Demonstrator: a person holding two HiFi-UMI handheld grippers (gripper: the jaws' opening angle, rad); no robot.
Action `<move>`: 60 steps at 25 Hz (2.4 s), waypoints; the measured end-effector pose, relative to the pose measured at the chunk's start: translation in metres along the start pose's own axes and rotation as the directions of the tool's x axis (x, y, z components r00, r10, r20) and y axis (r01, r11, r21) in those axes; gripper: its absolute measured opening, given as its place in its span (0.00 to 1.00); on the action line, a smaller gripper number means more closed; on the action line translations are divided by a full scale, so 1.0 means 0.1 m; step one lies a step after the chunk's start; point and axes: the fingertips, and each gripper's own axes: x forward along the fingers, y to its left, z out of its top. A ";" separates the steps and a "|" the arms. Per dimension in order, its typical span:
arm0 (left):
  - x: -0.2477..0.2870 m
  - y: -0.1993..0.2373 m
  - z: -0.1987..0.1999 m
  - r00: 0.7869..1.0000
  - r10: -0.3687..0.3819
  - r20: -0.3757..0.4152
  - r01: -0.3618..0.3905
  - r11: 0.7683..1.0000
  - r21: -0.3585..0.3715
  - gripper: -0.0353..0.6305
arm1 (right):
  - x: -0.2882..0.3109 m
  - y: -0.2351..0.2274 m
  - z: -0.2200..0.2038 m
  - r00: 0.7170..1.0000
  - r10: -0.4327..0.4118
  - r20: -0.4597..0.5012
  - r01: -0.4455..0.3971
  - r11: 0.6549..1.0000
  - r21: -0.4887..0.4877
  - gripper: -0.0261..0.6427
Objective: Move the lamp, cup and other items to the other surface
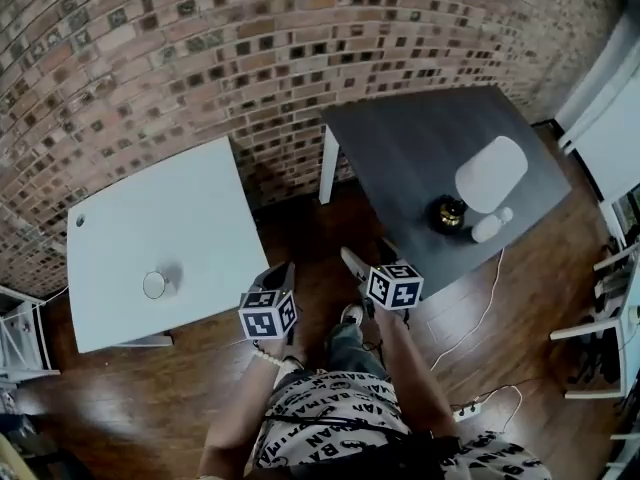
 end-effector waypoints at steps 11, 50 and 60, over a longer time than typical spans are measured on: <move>1.11 -1.58 0.07 0.944 -0.299 -0.137 0.324 0.920 0.222 0.06 | -0.75 -1.92 0.18 0.910 -0.404 0.098 0.380 0.904 0.198 0.63; 2.69 -2.85 -0.08 0.832 -0.424 -0.357 0.541 0.762 0.356 0.06 | -0.26 -3.86 0.71 0.789 -0.543 0.288 0.531 0.838 0.126 0.38; 2.69 -2.76 -0.02 0.856 -0.392 -0.337 0.503 0.784 0.364 0.06 | -0.39 -3.90 0.84 0.747 -0.589 0.308 0.606 0.794 0.046 0.13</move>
